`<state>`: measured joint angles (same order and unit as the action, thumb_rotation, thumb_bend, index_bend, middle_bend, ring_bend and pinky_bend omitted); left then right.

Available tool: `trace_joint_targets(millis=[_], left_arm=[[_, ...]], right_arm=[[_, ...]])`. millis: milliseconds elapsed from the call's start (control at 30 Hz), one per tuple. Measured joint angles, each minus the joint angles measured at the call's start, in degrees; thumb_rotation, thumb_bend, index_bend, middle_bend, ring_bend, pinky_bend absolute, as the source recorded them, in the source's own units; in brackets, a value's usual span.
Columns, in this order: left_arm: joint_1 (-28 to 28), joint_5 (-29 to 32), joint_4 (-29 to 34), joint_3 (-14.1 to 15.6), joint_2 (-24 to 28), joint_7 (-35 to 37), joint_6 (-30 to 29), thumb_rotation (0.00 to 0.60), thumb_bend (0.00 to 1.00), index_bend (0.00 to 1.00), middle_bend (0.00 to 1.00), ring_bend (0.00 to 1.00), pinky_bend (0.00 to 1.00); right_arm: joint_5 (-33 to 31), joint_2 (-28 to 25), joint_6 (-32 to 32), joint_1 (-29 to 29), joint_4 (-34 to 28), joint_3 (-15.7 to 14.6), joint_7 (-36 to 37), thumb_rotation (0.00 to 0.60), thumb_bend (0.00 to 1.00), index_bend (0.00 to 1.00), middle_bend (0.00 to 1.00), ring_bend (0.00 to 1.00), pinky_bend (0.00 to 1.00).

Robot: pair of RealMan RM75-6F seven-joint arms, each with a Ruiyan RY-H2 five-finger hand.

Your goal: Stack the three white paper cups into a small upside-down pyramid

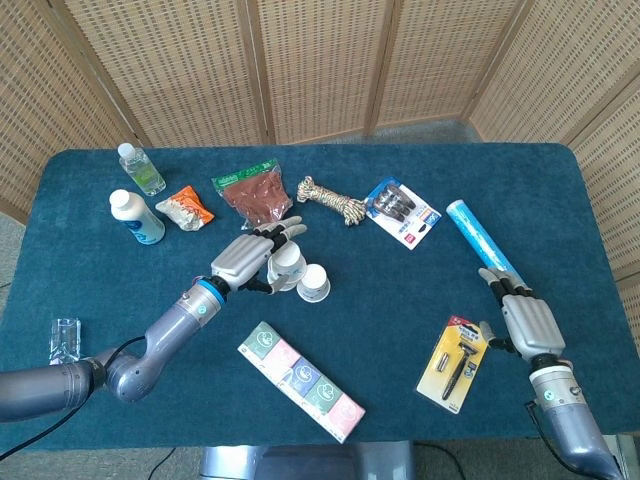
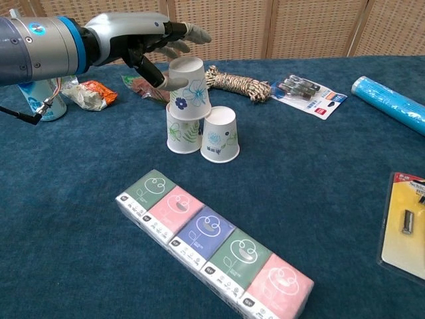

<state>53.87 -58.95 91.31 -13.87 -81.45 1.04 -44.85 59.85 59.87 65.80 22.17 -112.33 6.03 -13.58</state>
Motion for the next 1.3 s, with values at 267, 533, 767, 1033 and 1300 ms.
trace_joint_targets(millis=[267,533,767,1033,1300], left_arm=[[-0.7,-0.9,-0.9,0.2,-1.5,1.7,-0.4,0.600,0.48,0.00,0.00,0.00,0.04],[-1.0,-1.9,-2.2,-0.3,-4.1,2.9,-1.6,0.600,0.48,0.00,0.00,0.00,0.03],[-1.0,-2.4,-3.1,-0.8,-5.9,3.5,-2.2,0.600,0.48,0.00,0.00,0.00,0.03],[-0.8,-2.4,-3.8,-1.5,-7.4,3.6,-2.5,0.600,0.48,0.00,0.00,0.00,0.03],[-0.5,-2.5,-4.1,-1.9,-7.9,3.6,-2.1,0.600,0.48,0.00,0.00,0.00,0.03]], right_arm=[[0.1,-0.1,-0.1,0.0,0.1,0.1,0.3,0.600,0.48,0.00,0.00,0.00,0.18],[0.3,-0.3,0.0,-0.3,0.2,0.1,0.8,0.600,0.48,0.00,0.00,0.00,0.18],[0.7,-0.7,-0.1,-0.7,0.4,0.0,1.5,0.600,0.48,0.00,0.00,0.00,0.18],[1.0,-1.0,-0.1,-1.1,0.7,0.0,2.3,0.600,0.48,0.00,0.00,0.00,0.18],[1.2,-1.2,-0.2,-1.4,1.1,-0.1,3.0,0.600,0.48,0.00,0.00,0.00,0.18]])
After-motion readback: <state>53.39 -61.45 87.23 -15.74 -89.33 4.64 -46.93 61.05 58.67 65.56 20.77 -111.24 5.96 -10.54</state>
